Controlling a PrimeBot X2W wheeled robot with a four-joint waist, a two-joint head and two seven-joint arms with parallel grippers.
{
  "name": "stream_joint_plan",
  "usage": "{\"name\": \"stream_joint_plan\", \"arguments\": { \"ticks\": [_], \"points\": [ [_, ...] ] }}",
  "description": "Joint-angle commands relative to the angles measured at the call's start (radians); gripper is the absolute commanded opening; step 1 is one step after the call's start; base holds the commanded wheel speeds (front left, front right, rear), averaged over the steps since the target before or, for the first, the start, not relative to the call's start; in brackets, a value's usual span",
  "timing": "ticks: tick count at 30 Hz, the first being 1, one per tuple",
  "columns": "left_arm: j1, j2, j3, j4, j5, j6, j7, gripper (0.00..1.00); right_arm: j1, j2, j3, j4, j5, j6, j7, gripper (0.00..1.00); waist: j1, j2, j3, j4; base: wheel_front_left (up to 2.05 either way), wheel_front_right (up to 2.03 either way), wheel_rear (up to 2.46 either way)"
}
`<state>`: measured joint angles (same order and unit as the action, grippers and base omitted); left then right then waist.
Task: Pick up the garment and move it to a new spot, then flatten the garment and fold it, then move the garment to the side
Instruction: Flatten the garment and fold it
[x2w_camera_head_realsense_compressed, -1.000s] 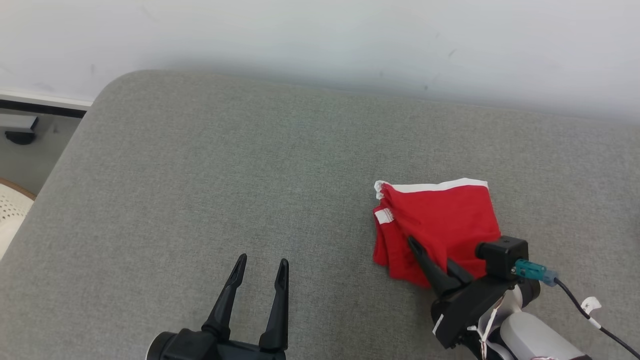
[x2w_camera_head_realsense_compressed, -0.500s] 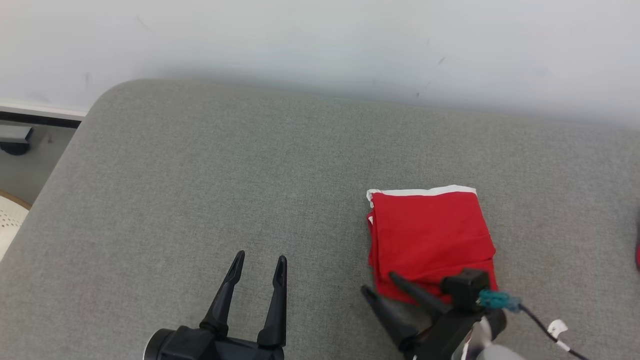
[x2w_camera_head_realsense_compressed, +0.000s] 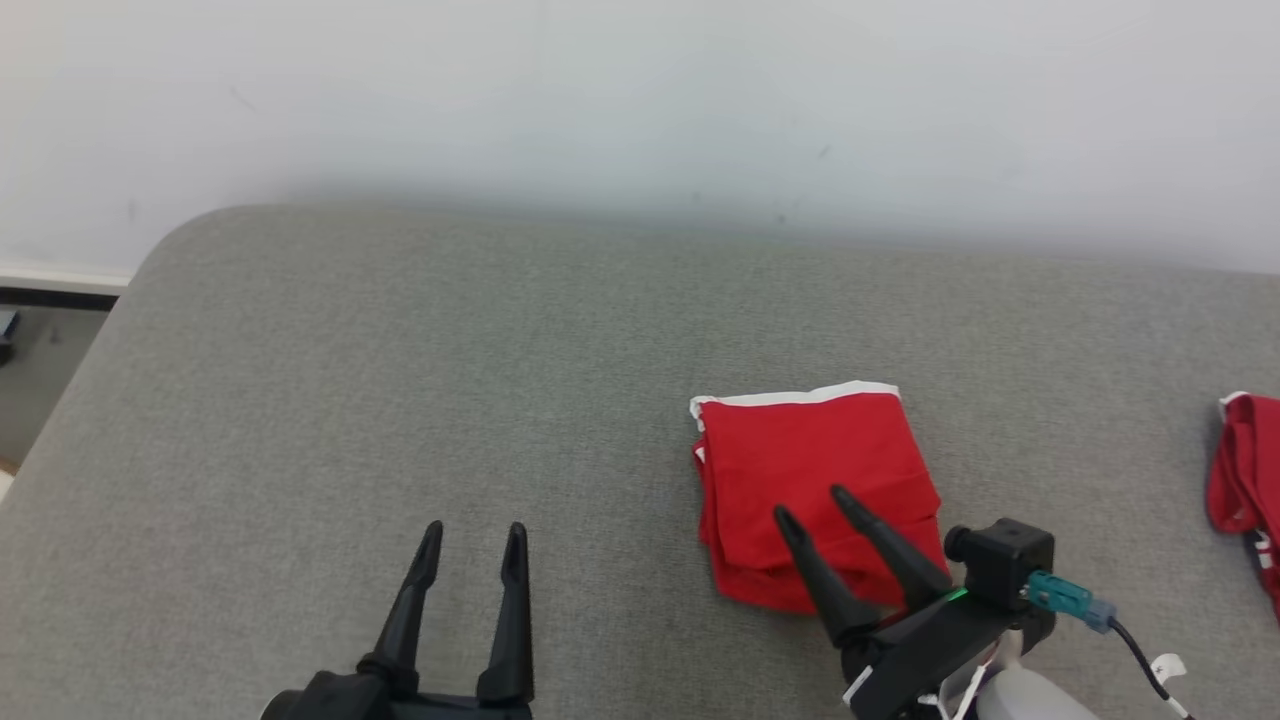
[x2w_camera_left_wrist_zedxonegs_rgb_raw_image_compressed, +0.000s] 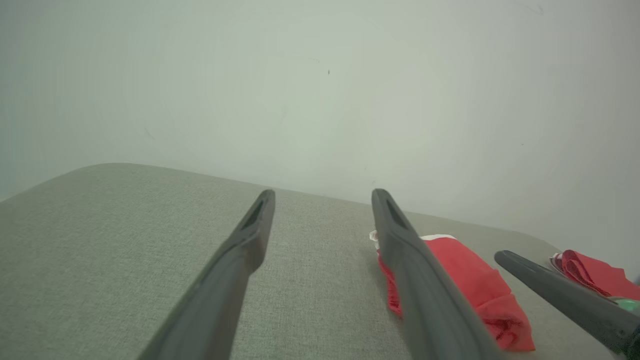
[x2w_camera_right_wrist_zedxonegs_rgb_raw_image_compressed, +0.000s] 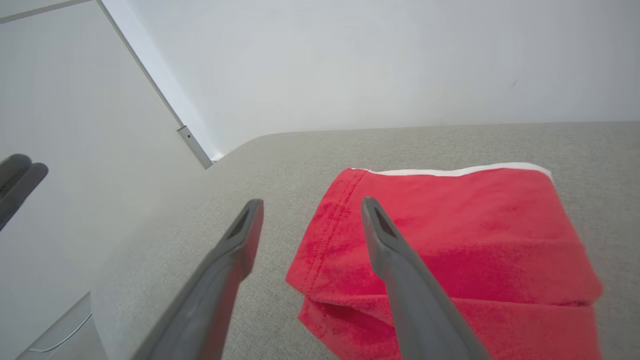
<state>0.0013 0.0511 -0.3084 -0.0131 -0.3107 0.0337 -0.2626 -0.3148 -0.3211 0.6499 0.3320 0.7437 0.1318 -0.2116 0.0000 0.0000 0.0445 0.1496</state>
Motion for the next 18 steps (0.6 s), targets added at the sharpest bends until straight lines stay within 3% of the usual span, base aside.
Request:
{"name": "stream_joint_plan", "arguments": {
  "ticks": [1, 9, 18],
  "points": [
    [0.016, -0.001, 0.010, -0.005, -0.007, 0.002, -0.003, 1.00, 0.003, 0.007, -0.018, 0.011, -0.014, -0.003, -0.013, 1.00, 0.0000, 0.0000, -0.007, -0.019, 0.00, 0.00, 0.00],
    [0.038, -0.001, 0.085, 0.013, 0.002, -0.006, -0.003, 1.00, 0.022, 0.038, -0.159, 0.071, -0.239, -0.003, -0.053, 1.00, 0.0000, 0.0000, -0.027, -0.069, 0.00, 0.00, 0.00],
    [0.064, 0.001, 0.117, 0.045, 0.049, -0.028, -0.003, 1.00, 0.169, 0.118, -0.408, -0.093, -0.502, -0.003, -0.054, 1.00, 0.0000, 0.0000, -0.045, -0.103, 0.00, 0.00, 0.00]
  ]
}}
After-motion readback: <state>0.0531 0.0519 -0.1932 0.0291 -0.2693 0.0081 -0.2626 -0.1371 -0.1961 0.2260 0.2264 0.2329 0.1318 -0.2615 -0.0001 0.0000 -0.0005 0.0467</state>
